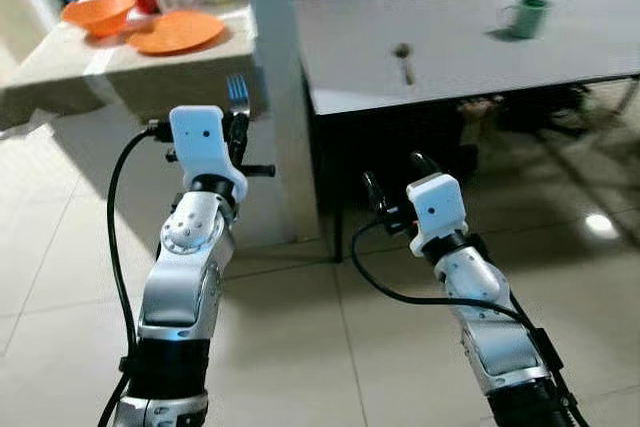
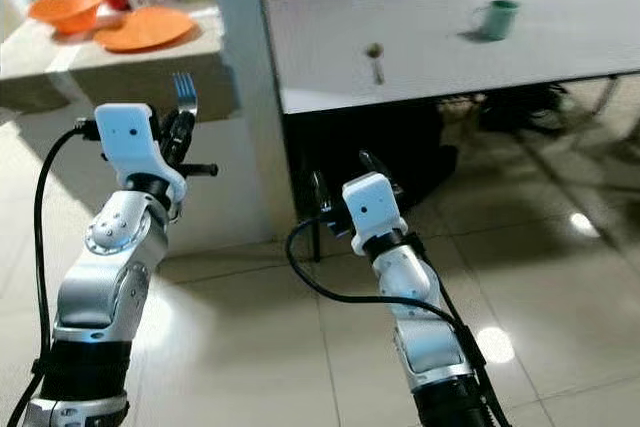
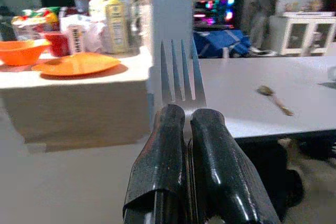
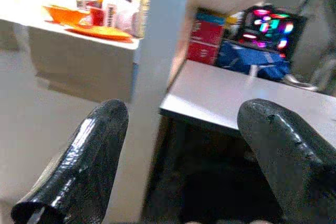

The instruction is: Setting the table

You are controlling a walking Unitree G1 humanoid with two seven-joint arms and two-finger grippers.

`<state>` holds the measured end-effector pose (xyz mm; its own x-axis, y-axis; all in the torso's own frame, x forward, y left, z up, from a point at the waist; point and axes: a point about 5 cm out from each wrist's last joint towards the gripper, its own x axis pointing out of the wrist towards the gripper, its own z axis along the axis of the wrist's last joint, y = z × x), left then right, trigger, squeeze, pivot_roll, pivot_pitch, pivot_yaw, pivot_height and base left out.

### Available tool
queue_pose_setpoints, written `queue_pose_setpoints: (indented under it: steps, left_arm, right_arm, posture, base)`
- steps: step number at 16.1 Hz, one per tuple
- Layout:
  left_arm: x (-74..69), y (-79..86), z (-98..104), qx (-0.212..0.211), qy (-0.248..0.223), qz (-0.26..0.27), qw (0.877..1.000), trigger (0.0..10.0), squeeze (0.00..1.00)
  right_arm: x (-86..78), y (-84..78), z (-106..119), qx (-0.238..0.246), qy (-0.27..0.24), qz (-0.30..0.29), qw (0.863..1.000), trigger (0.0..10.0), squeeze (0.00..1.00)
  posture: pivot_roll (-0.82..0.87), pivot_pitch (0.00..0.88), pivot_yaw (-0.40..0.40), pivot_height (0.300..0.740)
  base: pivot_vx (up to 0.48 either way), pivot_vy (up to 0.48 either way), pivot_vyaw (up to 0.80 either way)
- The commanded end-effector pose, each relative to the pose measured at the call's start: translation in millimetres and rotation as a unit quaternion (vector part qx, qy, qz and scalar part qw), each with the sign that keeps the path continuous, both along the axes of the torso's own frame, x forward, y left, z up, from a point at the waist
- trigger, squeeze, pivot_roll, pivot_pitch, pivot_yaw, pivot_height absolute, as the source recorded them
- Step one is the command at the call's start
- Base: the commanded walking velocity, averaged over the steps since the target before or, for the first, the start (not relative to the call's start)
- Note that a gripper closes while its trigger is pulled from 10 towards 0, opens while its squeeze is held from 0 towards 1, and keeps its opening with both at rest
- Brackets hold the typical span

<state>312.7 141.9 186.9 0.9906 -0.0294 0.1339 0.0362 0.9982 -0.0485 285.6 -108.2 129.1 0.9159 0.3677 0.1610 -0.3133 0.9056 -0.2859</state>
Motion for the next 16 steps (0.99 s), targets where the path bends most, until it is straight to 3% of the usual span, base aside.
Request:
queue_pose_setpoints:
  steps: [1,10,13,16]
  left_arm:
    - [1.1,0.3,1.5,0.007,-0.005,0.001,1.0,0.0,0.0]
    - [4.3,1.3,2.1,0.003,-0.009,0.008,1.0,0.0,0.0]
    - [4.8,1.9,2.6,0.008,-0.014,0.008,1.0,0.0,0.0]
    - [6.6,1.9,1.2,0.009,-0.01,0.011,1.0,0.0,0.0]
  right_arm:
    - [0.6,2.3,4.6,0.002,-0.01,0.004,1.0,10.0,0.0]
    - [4.1,2.9,4.0,0.0,-0.014,0.006,1.0,10.0,0.0]
    - [4.9,2.7,3.1,0.0,-0.013,0.005,1.0,10.0,0.0]
    - [4.4,2.5,2.7,0.0,-0.013,0.005,1.0,10.0,0.0]
  posture:
    - [-0.09,0.0,0.094,0.74]
    - [-0.09,0.0,0.098,0.74]
    - [-0.09,0.0,0.1,0.74]
    - [-0.1,0.0,0.099,0.74]
  base:
    - [0.48,0.0,0.0]
    - [0.48,0.0,0.0]
    - [0.0,0.0,0.0]
    - [0.0,-0.394,0.0]
